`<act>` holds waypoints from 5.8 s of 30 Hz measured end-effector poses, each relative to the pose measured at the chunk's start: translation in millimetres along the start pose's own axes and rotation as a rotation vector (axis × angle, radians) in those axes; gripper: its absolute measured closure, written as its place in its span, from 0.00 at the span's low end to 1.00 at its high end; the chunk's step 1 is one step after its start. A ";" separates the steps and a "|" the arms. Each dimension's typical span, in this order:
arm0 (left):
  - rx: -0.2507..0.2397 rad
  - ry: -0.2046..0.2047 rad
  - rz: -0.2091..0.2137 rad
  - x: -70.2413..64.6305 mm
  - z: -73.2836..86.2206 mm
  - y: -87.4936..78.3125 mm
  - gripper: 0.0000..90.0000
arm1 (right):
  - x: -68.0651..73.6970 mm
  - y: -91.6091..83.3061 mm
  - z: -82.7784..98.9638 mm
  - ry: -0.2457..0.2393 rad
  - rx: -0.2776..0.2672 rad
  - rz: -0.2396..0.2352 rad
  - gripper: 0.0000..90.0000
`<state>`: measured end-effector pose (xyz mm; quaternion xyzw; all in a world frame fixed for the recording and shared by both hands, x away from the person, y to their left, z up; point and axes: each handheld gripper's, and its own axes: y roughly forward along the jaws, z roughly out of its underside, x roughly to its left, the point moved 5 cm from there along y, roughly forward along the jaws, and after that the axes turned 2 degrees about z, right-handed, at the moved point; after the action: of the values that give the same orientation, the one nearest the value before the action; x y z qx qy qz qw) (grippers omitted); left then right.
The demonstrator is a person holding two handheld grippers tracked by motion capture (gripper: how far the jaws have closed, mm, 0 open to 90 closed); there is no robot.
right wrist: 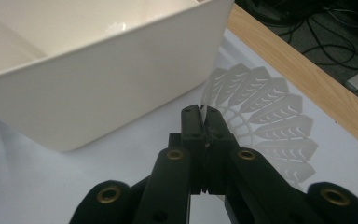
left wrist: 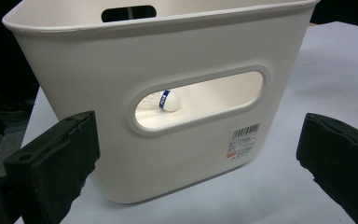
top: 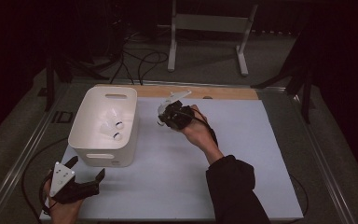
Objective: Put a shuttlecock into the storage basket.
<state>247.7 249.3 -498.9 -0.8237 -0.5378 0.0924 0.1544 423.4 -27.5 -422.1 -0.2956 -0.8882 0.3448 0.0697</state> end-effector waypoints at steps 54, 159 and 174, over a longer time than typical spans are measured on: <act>0.000 0.002 0.005 -0.2 -0.4 2.2 0.00 | 6.7 -22.7 -32.0 0.001 -0.060 0.006 0.99; 0.002 0.001 0.000 0.2 -0.2 0.5 0.00 | 8.5 -33.5 -91.3 0.021 -0.188 0.023 0.99; -0.001 -0.001 0.000 0.4 -0.3 0.5 0.00 | 10.2 -27.0 -95.7 0.028 -0.194 0.013 0.99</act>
<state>248.4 249.4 -498.7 -0.8236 -0.5380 0.0923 0.1537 433.5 17.1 -333.2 -0.3116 -0.9144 0.2534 0.0509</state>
